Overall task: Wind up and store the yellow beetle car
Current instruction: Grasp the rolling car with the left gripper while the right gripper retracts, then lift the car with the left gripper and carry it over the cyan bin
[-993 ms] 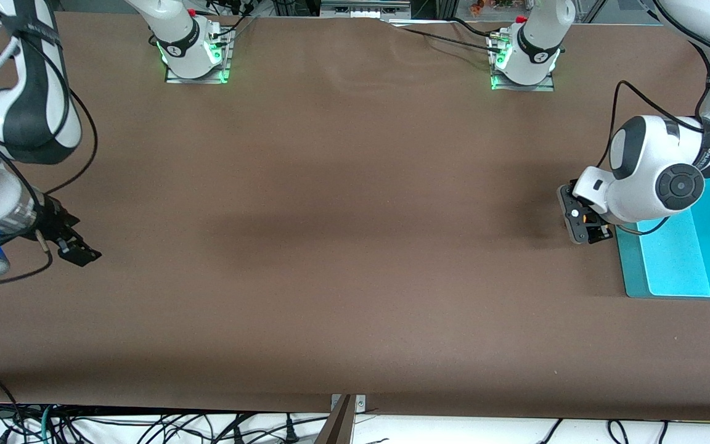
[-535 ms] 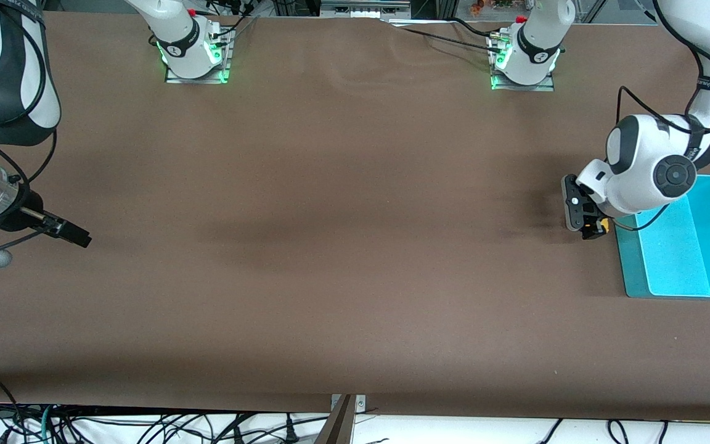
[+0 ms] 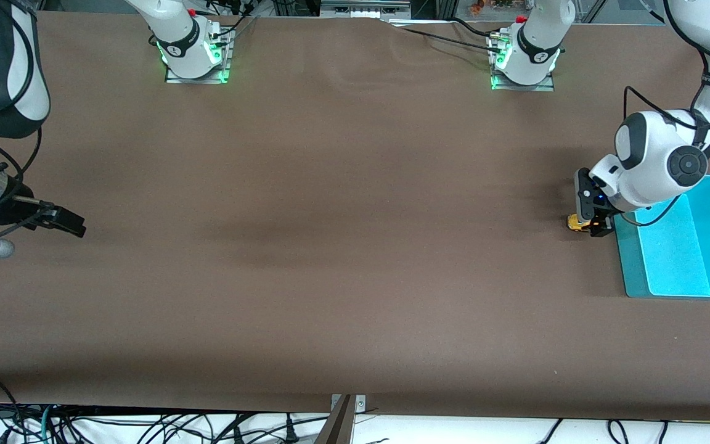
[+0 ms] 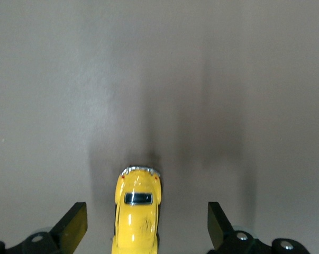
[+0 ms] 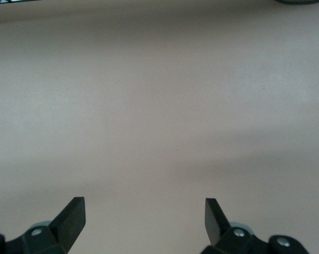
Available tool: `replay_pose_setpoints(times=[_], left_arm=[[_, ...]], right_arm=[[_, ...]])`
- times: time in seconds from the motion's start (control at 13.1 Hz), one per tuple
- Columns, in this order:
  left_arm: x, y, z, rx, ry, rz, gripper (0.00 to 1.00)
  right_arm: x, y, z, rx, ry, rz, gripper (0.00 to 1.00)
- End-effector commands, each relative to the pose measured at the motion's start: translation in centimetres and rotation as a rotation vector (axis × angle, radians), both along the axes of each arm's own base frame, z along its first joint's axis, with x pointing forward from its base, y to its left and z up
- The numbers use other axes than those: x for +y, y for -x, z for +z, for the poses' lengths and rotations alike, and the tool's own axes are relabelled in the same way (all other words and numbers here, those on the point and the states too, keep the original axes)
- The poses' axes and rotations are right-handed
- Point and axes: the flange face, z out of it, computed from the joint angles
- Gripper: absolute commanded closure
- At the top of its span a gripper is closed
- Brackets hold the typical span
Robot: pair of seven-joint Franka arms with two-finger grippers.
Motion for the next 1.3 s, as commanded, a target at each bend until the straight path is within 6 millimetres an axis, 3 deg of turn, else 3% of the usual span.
replay_pose_setpoints(times=[0.0, 0.15, 0.38, 0.61, 0.84, 0.92, 1.07, 1.22], left_arm=[[0.5, 0.7, 0.0, -0.028, 0.012, -0.03, 0.0], [1.0, 0.7, -0.9, -0.038, 0.012, -0.03, 0.0], [2.5, 0.9, -2.6, -0.061, 0.017, -0.04, 0.0], [3.1, 1.1, -3.8, -0.07, 0.022, -0.038, 0.0], [3.0, 1.1, -4.5, -0.079, 0.024, -0.038, 0.0], [2.9, 1.1, -4.5, -0.08, 0.024, -0.039, 0.08], [2.9, 1.1, -4.5, -0.08, 0.024, -0.038, 0.37], [2.9, 1.1, -4.5, -0.08, 0.024, -0.038, 0.51]], right_arm=[[1.3, 4.9, 1.5, 0.014, -0.01, 0.061, 0.0], [1.2, 5.7, 1.4, 0.029, -0.011, 0.061, 0.0], [1.5, 9.1, 0.4, 0.091, -0.008, 0.063, 0.0], [1.6, 9.2, 0.2, 0.097, -0.01, 0.061, 0.0], [2.1, 8.6, 1.7, 0.056, -0.014, 0.077, 0.0], [2.0, 8.3, 2.1, 0.049, -0.017, 0.07, 0.0], [1.7, 7.1, 3.1, 0.029, -0.022, 0.063, 0.0], [1.6, 7.0, 3.4, 0.023, -0.024, 0.066, 0.0]])
